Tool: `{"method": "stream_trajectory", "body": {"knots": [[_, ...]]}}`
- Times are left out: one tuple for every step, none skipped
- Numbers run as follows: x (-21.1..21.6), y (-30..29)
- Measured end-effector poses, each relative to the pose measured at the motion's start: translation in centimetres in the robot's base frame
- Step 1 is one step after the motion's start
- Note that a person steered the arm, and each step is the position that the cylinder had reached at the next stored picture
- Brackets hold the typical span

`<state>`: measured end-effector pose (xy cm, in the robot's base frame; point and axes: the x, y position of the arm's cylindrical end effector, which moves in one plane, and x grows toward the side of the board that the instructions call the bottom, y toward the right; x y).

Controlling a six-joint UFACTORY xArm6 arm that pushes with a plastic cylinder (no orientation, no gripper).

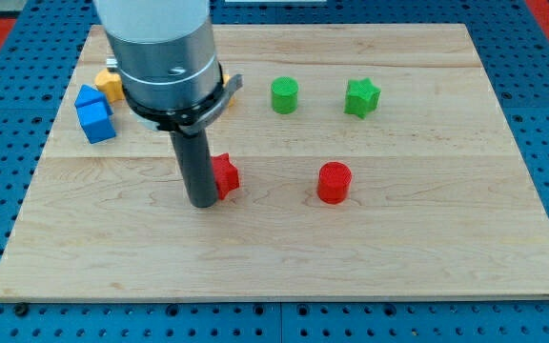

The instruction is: Separate the blue cube from the blue triangle

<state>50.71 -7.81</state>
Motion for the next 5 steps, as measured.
{"method": "stream_trajectory", "body": {"knots": [[0.4, -0.9], [-2.2, -12.8], [-6.8, -9.8], [-6.8, -5.0], [-14.0, -4.1]]}}
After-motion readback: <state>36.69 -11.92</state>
